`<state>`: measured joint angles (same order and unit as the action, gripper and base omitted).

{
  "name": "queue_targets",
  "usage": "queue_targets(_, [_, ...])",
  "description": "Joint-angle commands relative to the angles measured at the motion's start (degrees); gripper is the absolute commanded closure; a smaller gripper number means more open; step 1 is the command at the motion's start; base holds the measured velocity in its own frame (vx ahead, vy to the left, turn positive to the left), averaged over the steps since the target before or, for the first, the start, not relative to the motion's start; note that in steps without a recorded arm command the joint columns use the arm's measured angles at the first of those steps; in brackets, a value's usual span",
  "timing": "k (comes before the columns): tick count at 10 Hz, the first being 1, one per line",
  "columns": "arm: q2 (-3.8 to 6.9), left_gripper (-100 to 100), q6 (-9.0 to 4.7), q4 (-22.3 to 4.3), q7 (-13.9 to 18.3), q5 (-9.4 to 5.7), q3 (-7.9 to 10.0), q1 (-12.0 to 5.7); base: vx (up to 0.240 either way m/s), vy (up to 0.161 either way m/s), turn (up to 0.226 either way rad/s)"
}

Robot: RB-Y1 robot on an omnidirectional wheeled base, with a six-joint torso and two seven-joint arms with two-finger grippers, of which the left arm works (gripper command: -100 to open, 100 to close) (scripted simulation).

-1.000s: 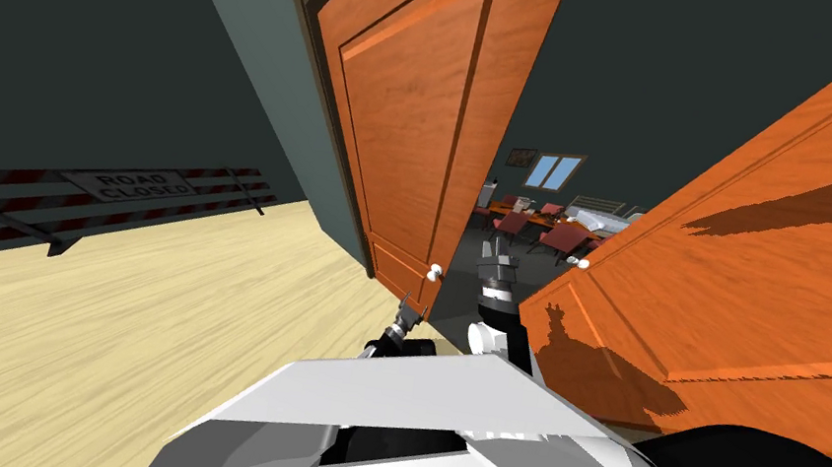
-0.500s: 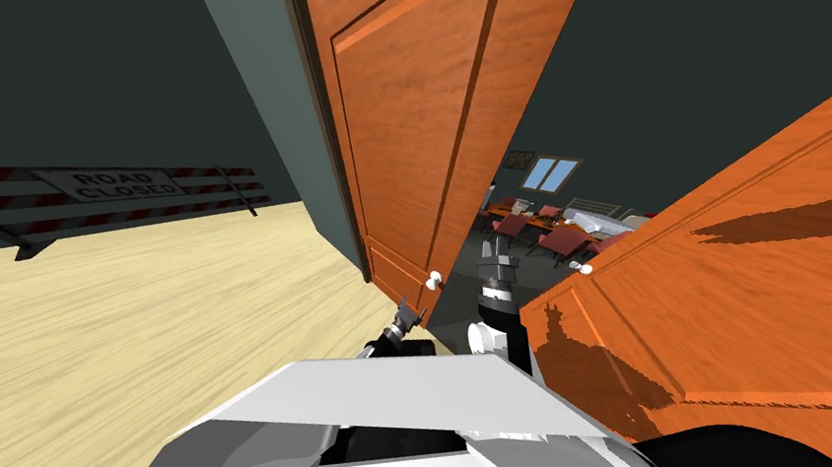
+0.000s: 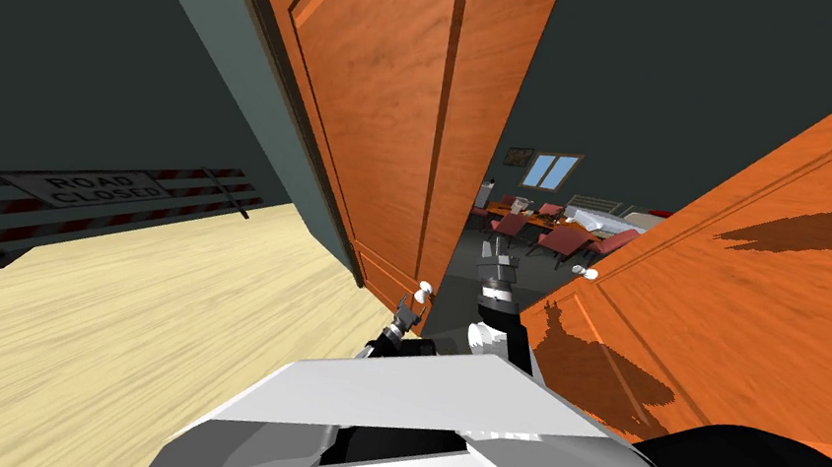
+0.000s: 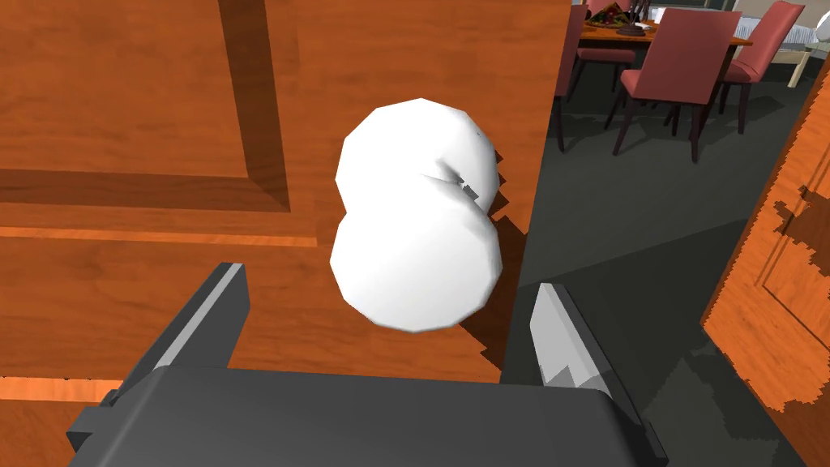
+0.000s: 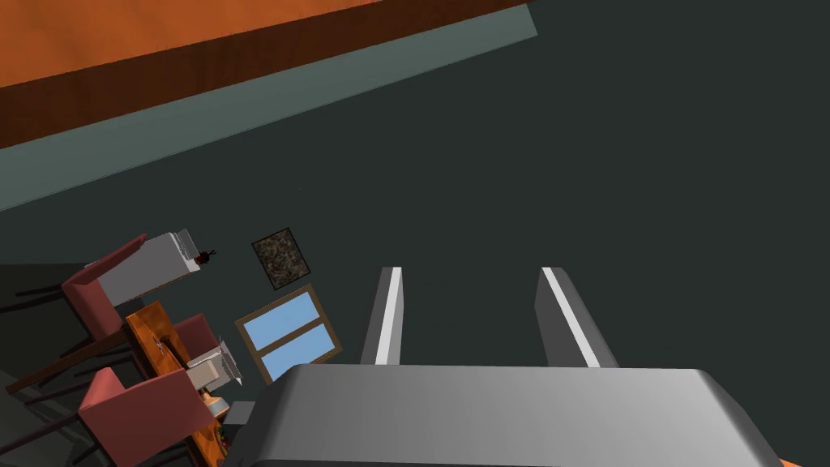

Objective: Push the door open

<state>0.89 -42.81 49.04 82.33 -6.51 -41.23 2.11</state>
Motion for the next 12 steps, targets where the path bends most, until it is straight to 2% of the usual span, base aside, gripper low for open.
queue_targets(1, [-0.69,-100,-0.09,-0.5,0.1,-0.07,0.15,0.02,0.159,-0.115,-0.020])
queue_targets(2, [-1.54,-100,-0.13,-0.6,0.1,-0.12,0.23,-0.03,0.147,-0.111,-0.020])
queue_targets(3, [-0.81,-100,0.16,0.1,0.1,-0.09,0.15,0.16,0.054,-0.047,-0.001])
queue_targets(4, [-0.81,100,0.16,0.1,0.1,-0.09,0.15,0.16,-0.008,0.002,-0.008])
queue_targets(9, [-0.81,100,0.16,0.1,0.1,-0.09,0.15,0.16,-0.009,0.007,-0.001])
queue_targets(12, [-0.11,100,0.27,-0.1,-0.3,-0.79,1.36,0.09,0.081,-0.126,0.032])
